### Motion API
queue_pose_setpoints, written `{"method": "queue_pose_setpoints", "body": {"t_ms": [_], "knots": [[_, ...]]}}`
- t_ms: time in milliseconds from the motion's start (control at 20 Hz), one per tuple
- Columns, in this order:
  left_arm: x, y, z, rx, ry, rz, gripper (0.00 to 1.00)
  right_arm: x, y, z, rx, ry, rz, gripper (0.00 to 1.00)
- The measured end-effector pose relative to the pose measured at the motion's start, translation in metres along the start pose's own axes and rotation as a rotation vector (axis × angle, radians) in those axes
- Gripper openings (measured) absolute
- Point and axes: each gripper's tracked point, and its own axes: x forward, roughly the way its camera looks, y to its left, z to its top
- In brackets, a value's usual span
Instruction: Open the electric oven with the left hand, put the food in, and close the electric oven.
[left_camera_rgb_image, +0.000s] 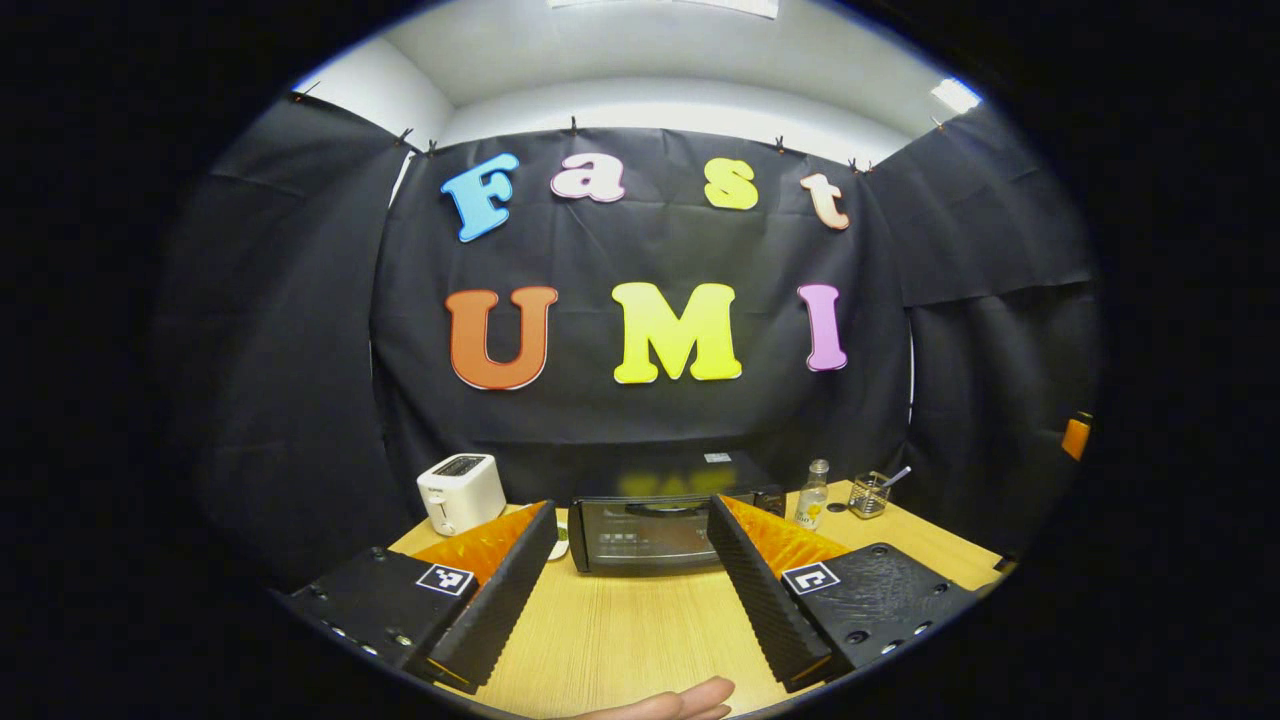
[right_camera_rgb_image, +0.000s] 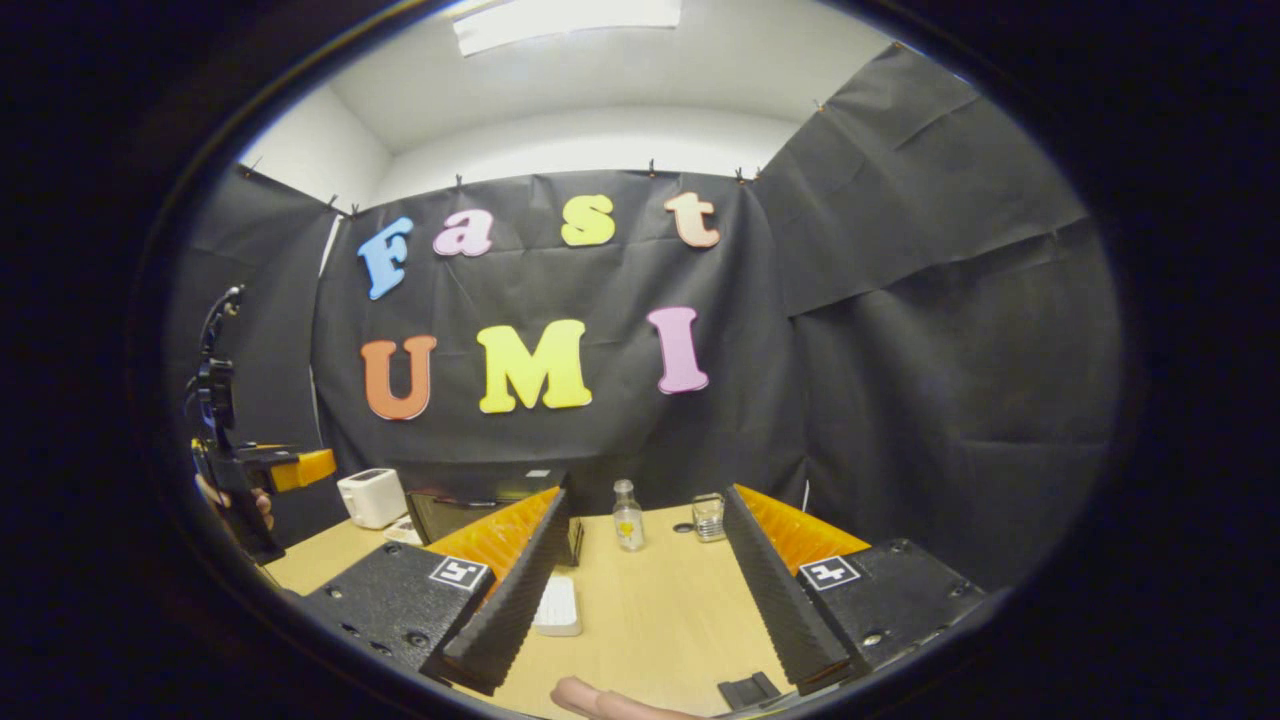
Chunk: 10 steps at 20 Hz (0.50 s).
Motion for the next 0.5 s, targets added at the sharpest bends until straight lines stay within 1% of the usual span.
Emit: {"method": "queue_pose_setpoints", "body": {"t_ms": [150, 250, 300, 350, 400, 500], "knots": [[-0.032, 0.001, 0.012, -0.003, -0.032, 0.004, 0.96, -0.009, 0.007, 0.006, -0.019, -0.014, 0.003, 0.96], [-0.05, 0.004, 0.013, -0.01, -0.045, 0.024, 0.96, -0.014, 0.011, 0.009, -0.03, -0.023, 0.011, 0.96], [-0.059, 0.006, 0.013, -0.017, -0.053, 0.035, 0.96, -0.017, 0.012, 0.01, -0.037, -0.025, 0.012, 0.98], [-0.066, 0.006, 0.014, -0.028, -0.065, 0.037, 0.96, -0.02, 0.012, 0.011, -0.047, -0.028, 0.016, 0.98], [-0.074, 0.002, 0.011, -0.045, -0.07, 0.037, 0.96, -0.023, 0.013, 0.01, -0.053, -0.024, 0.027, 0.96], [-0.085, -0.005, 0.009, -0.079, -0.072, 0.033, 0.96, -0.028, 0.008, 0.018, -0.072, -0.05, 0.009, 0.98]]}}
